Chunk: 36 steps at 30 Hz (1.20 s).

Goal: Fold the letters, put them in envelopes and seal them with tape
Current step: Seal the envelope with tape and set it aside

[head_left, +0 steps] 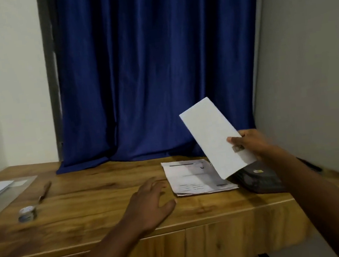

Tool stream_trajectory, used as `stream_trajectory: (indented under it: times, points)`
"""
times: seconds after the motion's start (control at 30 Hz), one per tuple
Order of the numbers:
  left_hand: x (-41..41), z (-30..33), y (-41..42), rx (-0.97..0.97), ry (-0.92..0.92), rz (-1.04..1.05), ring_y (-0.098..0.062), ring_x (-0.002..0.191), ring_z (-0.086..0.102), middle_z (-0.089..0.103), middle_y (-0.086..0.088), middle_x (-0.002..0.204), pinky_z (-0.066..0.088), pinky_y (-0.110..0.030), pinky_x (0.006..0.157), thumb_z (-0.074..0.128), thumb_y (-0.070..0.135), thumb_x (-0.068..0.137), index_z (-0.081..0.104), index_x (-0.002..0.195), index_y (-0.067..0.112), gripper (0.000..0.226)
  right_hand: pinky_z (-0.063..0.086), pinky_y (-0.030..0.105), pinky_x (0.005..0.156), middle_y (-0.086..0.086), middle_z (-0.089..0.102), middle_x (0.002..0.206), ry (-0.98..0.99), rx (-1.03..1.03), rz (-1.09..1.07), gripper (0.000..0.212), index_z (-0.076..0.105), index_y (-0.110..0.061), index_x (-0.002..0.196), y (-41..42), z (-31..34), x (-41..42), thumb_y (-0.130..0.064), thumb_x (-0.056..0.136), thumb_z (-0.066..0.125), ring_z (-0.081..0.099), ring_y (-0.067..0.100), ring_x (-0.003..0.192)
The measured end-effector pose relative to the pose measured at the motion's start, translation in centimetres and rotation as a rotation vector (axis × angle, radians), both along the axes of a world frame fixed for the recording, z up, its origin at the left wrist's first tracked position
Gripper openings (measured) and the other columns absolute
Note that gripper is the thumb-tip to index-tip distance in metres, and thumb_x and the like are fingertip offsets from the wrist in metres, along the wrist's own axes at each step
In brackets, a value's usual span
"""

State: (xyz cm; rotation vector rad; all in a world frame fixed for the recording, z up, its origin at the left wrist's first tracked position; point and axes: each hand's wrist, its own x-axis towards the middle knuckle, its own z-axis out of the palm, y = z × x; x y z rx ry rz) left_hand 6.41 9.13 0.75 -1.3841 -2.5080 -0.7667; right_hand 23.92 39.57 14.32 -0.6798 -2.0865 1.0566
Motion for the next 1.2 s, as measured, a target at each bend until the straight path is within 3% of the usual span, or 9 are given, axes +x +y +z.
stream_trajectory:
  times: [0.27, 0.33, 0.47, 0.57, 0.67, 0.8, 0.9, 0.97, 1.2]
  points:
    - [0.0, -1.9, 5.2, -0.217, 0.034, 0.020, -0.016, 0.150, 0.027, 0.028, 0.004, 0.167, 0.019, -0.041, 0.122, 0.038, 0.076, 0.094, 0.026, 0.159, 0.031, 0.081, 0.052, 0.030, 0.065, 0.024, 0.074, 0.093, 0.066, 0.009, -0.335, 0.026, 0.073, 0.004, 0.103, 9.7, -1.1, 4.2, -0.021, 0.094, 0.072, 0.065, 0.026, 0.068]
    - [-0.4, -2.0, 5.1, -0.231, 0.047, 0.005, -0.013, 0.149, 0.028, 0.030, 0.007, 0.165, 0.020, -0.040, 0.122, 0.034, 0.079, 0.093, 0.026, 0.159, 0.033, 0.081, 0.051, 0.030, 0.064, 0.021, 0.073, 0.096, -0.042, -0.019, -0.384, 0.031, 0.071, 0.004, 0.109, 11.2, -2.1, 4.3, -0.022, 0.094, 0.073, 0.065, 0.024, 0.071]
    - [-0.3, -1.9, 4.8, -0.237, 0.050, 0.002, -0.012, 0.150, 0.026, 0.028, 0.009, 0.166, 0.018, -0.040, 0.124, 0.031, 0.079, 0.093, 0.026, 0.158, 0.035, 0.079, 0.057, 0.034, 0.091, 0.021, 0.074, 0.105, -0.438, -0.108, -0.409, 0.046, 0.060, 0.005, 0.126, 12.9, -4.1, 3.8, -0.024, 0.093, 0.075, 0.072, 0.031, 0.095]
    - [-0.1, -1.8, 4.6, -0.234, 0.054, -0.001, -0.012, 0.152, 0.023, 0.026, 0.009, 0.166, 0.015, -0.040, 0.125, 0.029, 0.079, 0.093, 0.024, 0.158, 0.035, 0.079, 0.051, 0.028, 0.059, 0.009, 0.071, 0.078, -0.644, -0.118, -0.412, 0.040, 0.061, 0.002, 0.120, 13.0, -4.4, 3.6, -0.021, 0.091, 0.077, 0.066, 0.017, 0.066]
    - [-0.1, -1.6, 4.5, -0.234, 0.055, 0.002, -0.012, 0.152, 0.021, 0.024, 0.010, 0.167, 0.015, -0.041, 0.125, 0.028, 0.079, 0.093, 0.024, 0.159, 0.035, 0.079, 0.044, 0.028, 0.056, 0.006, 0.069, 0.068, -0.711, -0.086, -0.444, 0.037, 0.060, 0.003, 0.116, 13.1, -4.0, 3.2, -0.018, 0.091, 0.077, 0.065, 0.016, 0.061]
    - [-0.1, -1.7, 4.5, -0.228, 0.045, -0.003, -0.012, 0.153, 0.019, 0.022, 0.010, 0.167, 0.014, -0.042, 0.126, 0.028, 0.080, 0.093, 0.020, 0.160, 0.037, 0.080, 0.052, 0.037, 0.078, 0.018, 0.069, 0.107, -0.661, -0.017, -0.498, 0.043, 0.059, 0.001, 0.122, 13.5, -4.1, 3.0, -0.025, 0.092, 0.076, 0.066, 0.028, 0.088]
    - [-0.3, -1.8, 4.5, -0.236, 0.037, -0.019, -0.014, 0.155, 0.015, 0.018, 0.008, 0.169, 0.012, -0.044, 0.126, 0.026, 0.081, 0.093, 0.007, 0.161, 0.044, 0.080, 0.053, 0.041, 0.087, 0.021, 0.068, 0.119, -0.527, 0.152, -0.558, 0.040, 0.064, -0.001, 0.115, 13.4, -3.2, 3.2, -0.035, 0.096, 0.069, 0.065, 0.034, 0.102]
    - [-0.4, -1.9, 4.6, -0.256, 0.040, -0.023, -0.017, 0.156, 0.012, 0.015, 0.006, 0.170, 0.010, -0.046, 0.126, 0.023, 0.081, 0.093, 0.000, 0.161, 0.048, 0.079, 0.053, 0.041, 0.097, 0.017, 0.066, 0.127, -0.389, 0.212, -0.531, 0.039, 0.062, -0.005, 0.127, 12.8, -2.1, 2.7, -0.029, 0.096, 0.069, 0.063, 0.031, 0.111]
    - [-0.2, -1.8, 4.6, -0.228, 0.016, -0.003, -0.017, 0.155, 0.016, 0.018, 0.003, 0.170, 0.013, -0.044, 0.126, 0.031, 0.078, 0.094, 0.013, 0.162, 0.040, 0.081, 0.060, 0.041, 0.090, 0.001, 0.076, 0.101, -0.044, 0.364, -0.073, 0.014, 0.071, -0.026, 0.105, 2.5, 0.0, -1.0, -0.017, 0.094, 0.069, 0.073, 0.019, 0.092]
